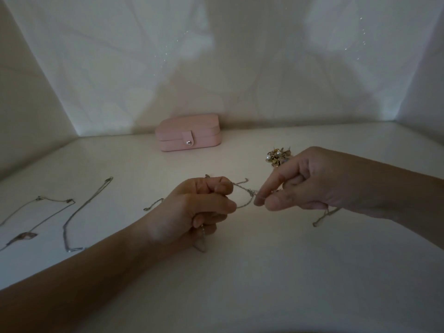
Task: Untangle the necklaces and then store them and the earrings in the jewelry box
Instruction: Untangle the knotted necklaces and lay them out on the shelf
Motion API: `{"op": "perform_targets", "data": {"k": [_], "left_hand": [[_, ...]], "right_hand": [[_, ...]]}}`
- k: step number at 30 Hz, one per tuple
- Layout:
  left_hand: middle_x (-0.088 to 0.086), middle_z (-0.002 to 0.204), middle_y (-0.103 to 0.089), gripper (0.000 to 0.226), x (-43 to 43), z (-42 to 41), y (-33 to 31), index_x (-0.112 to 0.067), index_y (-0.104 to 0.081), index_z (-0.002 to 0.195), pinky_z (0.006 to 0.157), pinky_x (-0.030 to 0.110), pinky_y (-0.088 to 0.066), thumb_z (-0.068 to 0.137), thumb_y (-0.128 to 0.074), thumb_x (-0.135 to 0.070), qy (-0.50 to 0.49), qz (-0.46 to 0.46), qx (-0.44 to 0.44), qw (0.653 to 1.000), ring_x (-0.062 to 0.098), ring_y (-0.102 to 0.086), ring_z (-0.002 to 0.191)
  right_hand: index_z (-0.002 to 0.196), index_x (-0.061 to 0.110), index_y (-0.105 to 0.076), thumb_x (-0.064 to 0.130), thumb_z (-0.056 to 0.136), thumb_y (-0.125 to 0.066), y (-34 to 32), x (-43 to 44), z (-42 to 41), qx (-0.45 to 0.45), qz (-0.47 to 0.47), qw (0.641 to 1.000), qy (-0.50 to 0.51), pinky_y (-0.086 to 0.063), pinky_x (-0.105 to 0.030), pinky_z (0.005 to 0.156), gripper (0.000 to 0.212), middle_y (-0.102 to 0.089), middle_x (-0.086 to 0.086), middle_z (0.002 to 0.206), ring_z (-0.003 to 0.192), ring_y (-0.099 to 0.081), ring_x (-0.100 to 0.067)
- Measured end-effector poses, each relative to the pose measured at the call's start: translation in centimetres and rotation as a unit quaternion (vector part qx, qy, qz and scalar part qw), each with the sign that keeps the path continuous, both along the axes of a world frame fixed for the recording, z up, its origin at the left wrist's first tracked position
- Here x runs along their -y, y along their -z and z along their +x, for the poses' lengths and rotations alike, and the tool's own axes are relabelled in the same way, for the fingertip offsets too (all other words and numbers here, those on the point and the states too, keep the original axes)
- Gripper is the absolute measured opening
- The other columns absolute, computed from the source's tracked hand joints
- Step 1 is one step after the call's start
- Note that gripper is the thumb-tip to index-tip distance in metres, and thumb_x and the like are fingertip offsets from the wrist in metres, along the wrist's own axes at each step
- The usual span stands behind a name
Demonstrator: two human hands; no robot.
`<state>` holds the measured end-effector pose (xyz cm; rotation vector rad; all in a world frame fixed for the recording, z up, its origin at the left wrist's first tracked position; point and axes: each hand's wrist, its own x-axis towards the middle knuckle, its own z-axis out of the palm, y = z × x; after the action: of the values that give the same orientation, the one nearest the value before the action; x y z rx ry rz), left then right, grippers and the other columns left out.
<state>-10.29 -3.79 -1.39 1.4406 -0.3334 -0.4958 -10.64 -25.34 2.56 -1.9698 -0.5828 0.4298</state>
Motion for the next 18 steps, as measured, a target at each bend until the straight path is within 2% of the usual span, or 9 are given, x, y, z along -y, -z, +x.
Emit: {"op": "perform_targets", "data": {"k": [3,5,7,8,9,11,14,16,18], "left_hand": [[-0.008,0.04,-0.022,0.033,0.17,0.08,0.28,-0.024,-0.037,0.062,0.033,0.015,-0.016,0.068,-0.058,0.0,-0.003,-0.001,0.0,1.0,0.002,-0.02,0.032],[-0.008,0.04,-0.023,0.036,0.19,0.12,0.42,-0.024,-0.035,0.061,0.033,0.013,-0.022,0.068,-0.06,0.001,-0.005,-0.009,0.008,1.0,0.002,-0.021,0.032],[-0.007,0.044,-0.024,0.04,0.13,0.21,0.36,-0.024,-0.035,0.061,0.037,0.014,-0.022,0.066,-0.068,-0.002,-0.006,-0.007,0.023,1.0,0.003,-0.023,0.035],[-0.006,0.048,-0.026,0.042,0.1,0.23,0.33,-0.024,-0.033,0.061,0.039,0.016,-0.021,0.065,-0.072,-0.008,-0.001,-0.004,0.038,0.999,0.004,-0.023,0.037],[-0.006,0.051,-0.027,0.043,0.12,0.16,0.3,-0.023,-0.032,0.061,0.041,0.017,-0.019,0.064,-0.074,-0.017,0.003,0.007,0.055,0.998,0.005,-0.023,0.04],[-0.001,0.056,-0.029,0.045,0.22,-0.02,0.41,-0.013,-0.033,0.062,0.042,0.023,-0.018,0.066,-0.074,-0.033,-0.009,0.047,0.09,0.995,0.011,-0.023,0.045],[0.015,0.064,-0.036,0.047,0.66,-0.25,0.64,-0.003,-0.044,0.069,0.054,0.034,-0.02,0.071,-0.07,-0.042,-0.033,0.051,0.133,0.989,0.028,-0.03,0.055],[0.022,0.084,-0.054,0.041,0.81,-0.25,0.61,0.0,-0.049,0.068,0.07,0.038,-0.028,0.074,-0.073,-0.033,-0.04,0.019,0.135,0.99,0.036,-0.043,0.075],[0.012,0.091,-0.063,0.038,0.86,-0.07,0.59,0.007,-0.048,0.069,0.083,0.036,-0.033,0.072,-0.073,-0.022,-0.059,0.007,0.138,0.989,0.027,-0.05,0.086]], "right_hand": [[0.086,0.022,-0.079,0.031,0.065,-0.074,0.05,-0.09,-0.15,0.007,0.019,0.999,0.032,-0.031,-0.009,0.047,0.023,-0.034,0.001,0.043,0.041,-0.025,-0.009],[0.088,0.026,-0.079,0.036,0.071,-0.069,0.23,-0.18,-0.2,0.012,0.023,0.998,0.057,-0.044,-0.01,0.071,0.021,-0.034,0.001,0.039,0.041,-0.027,-0.009],[0.088,0.028,-0.078,0.039,0.077,-0.064,0.48,-0.33,-0.29,0.009,0.026,0.997,0.073,-0.047,-0.037,0.098,0.021,-0.037,0.0,0.037,0.044,-0.031,-0.011],[0.088,0.028,-0.078,0.039,0.079,-0.062,0.55,-0.44,-0.39,0.006,0.028,0.997,0.078,-0.043,-0.046,0.1,0.022,-0.039,-0.001,0.037,0.045,-0.032,-0.012],[0.089,0.027,-0.078,0.039,0.08,-0.062,0.62,-0.53,-0.43,0.003,0.031,0.996,0.078,-0.044,-0.047,0.097,0.022,-0.04,-0.001,0.037,0.044,-0.032,-0.012],[0.091,0.026,-0.079,0.038,0.082,-0.061,0.61,-0.64,-0.55,0.009,0.032,0.997,0.069,-0.043,-0.034,0.088,0.023,-0.038,-0.002,0.037,0.042,-0.031,-0.01],[0.094,0.008,-0.077,0.032,0.084,-0.058,0.47,-0.61,-0.6,0.026,0.049,0.996,0.068,-0.037,-0.02,0.099,0.032,-0.032,-0.006,0.036,0.038,-0.042,-0.002],[0.095,0.006,-0.076,0.035,0.084,-0.054,0.51,-0.71,-0.6,0.023,0.066,0.996,0.063,-0.039,-0.011,0.077,0.038,-0.031,-0.005,0.035,0.035,-0.04,-0.002],[0.094,0.021,-0.077,0.041,0.087,-0.048,0.57,-0.89,-0.72,0.017,0.075,0.996,0.041,-0.036,-0.01,0.051,0.036,-0.031,-0.003,0.036,0.038,-0.027,-0.008]]}}
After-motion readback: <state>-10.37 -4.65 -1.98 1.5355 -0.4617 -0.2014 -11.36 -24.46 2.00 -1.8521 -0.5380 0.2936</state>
